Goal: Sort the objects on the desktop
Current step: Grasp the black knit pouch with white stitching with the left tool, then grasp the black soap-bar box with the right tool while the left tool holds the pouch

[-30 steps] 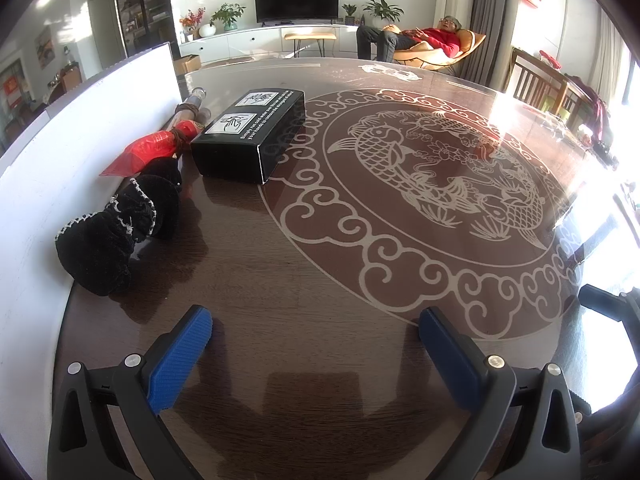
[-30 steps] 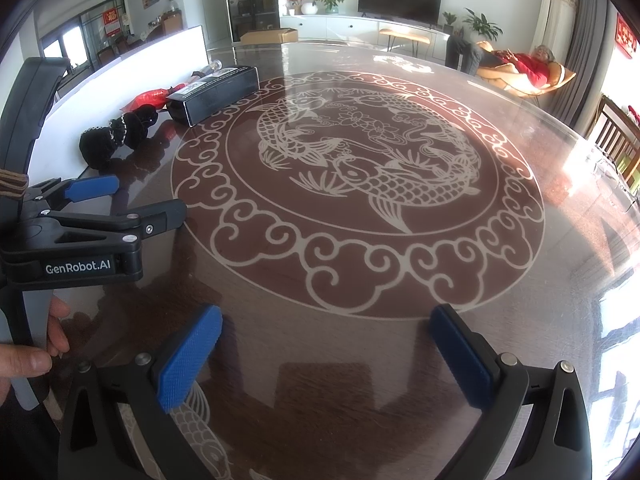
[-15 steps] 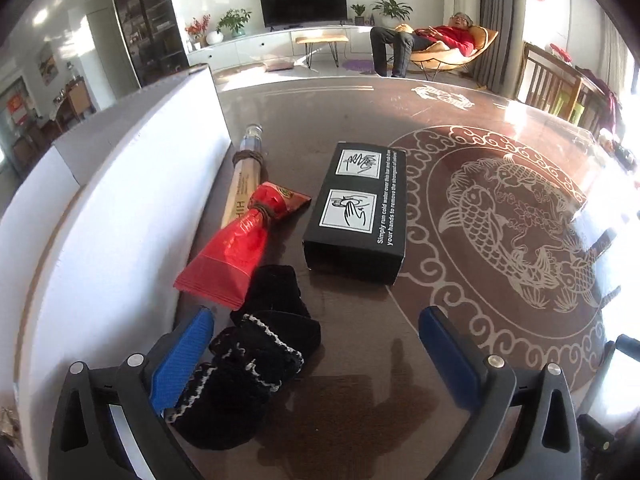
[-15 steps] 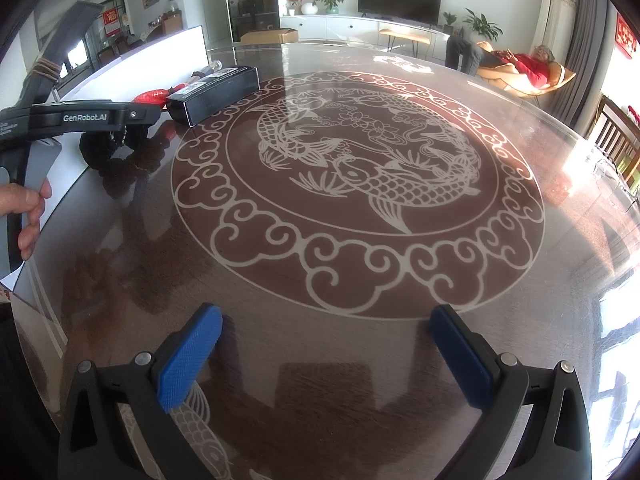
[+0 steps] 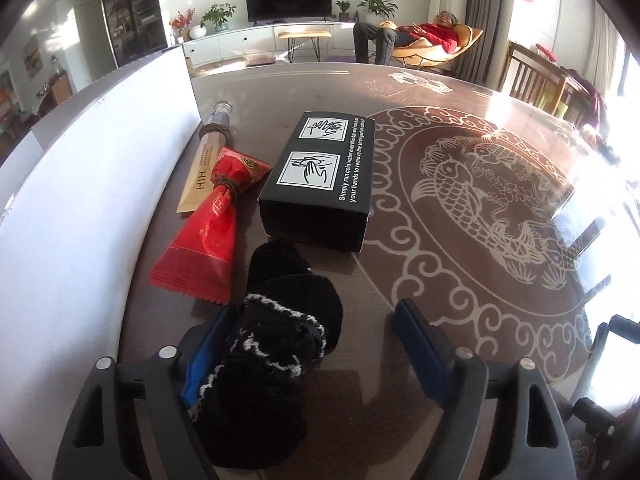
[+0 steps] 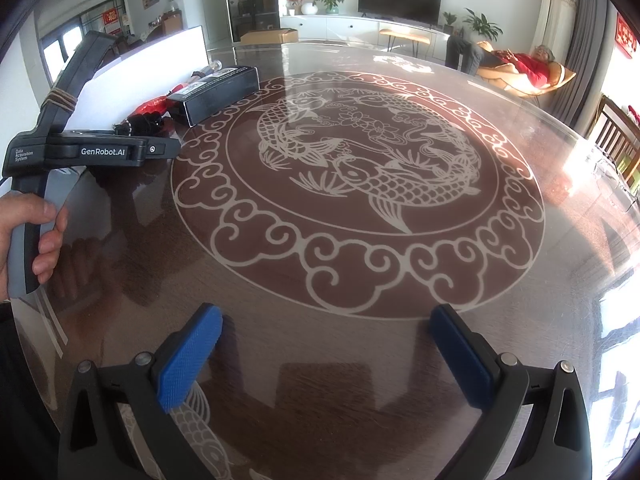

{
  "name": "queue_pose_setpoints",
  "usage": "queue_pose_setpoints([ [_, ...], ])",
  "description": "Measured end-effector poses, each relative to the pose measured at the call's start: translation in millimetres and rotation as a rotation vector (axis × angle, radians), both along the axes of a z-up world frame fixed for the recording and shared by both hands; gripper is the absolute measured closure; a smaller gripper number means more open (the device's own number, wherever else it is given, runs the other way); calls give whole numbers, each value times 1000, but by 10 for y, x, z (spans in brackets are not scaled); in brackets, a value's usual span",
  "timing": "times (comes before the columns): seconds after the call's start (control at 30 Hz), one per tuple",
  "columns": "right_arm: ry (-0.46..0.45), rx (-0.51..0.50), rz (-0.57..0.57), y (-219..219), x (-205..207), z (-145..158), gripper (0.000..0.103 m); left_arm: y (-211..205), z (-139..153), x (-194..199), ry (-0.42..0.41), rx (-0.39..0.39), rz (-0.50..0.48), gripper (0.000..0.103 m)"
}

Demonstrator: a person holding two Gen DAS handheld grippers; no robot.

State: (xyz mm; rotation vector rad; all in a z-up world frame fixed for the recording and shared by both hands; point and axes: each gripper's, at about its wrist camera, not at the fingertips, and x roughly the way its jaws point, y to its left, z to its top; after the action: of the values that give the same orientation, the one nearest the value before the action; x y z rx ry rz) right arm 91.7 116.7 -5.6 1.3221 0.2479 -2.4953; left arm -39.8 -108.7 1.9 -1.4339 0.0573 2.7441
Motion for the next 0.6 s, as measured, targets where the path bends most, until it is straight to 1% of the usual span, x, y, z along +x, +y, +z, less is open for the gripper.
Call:
queue_pose_setpoints([
  [0.03, 0, 0, 0, 0, 0, 0, 0, 10, 21, 37, -3, -1, -5, 58],
  [0.07, 0, 0, 0, -1, 0, 0, 0, 25, 35, 82, -7, -5, -12, 63],
  [0.13, 0, 0, 0, 0, 0, 0, 0, 57, 40, 230, -4, -25, -17, 63],
  [0.23, 0, 0, 0, 1, 0, 0, 0, 9, 33, 504, 11, 10, -2, 63],
  [0.3, 0, 0, 0, 0, 0, 0, 0, -26, 16, 648, 33, 5, 12, 63],
  [0.4, -9, -4, 4, -13, -31, 8, 0, -70, 17, 746, 41, 8, 43, 63],
  [0.43, -26, -46, 25, -28, -98, 33, 0, -80, 15, 739, 41, 2, 55, 63],
  [0.5, -91, -176, 69, -118, -371, 125, 0, -107, 17, 711, 46, -15, 83, 63],
  [0.53, -113, -218, 67, -203, -546, 196, 0, -127, 14, 733, 49, -32, 107, 63],
  [0.6, -127, -286, 84, -458, -912, 344, 0, -186, 31, 766, 63, -36, 142, 63],
])
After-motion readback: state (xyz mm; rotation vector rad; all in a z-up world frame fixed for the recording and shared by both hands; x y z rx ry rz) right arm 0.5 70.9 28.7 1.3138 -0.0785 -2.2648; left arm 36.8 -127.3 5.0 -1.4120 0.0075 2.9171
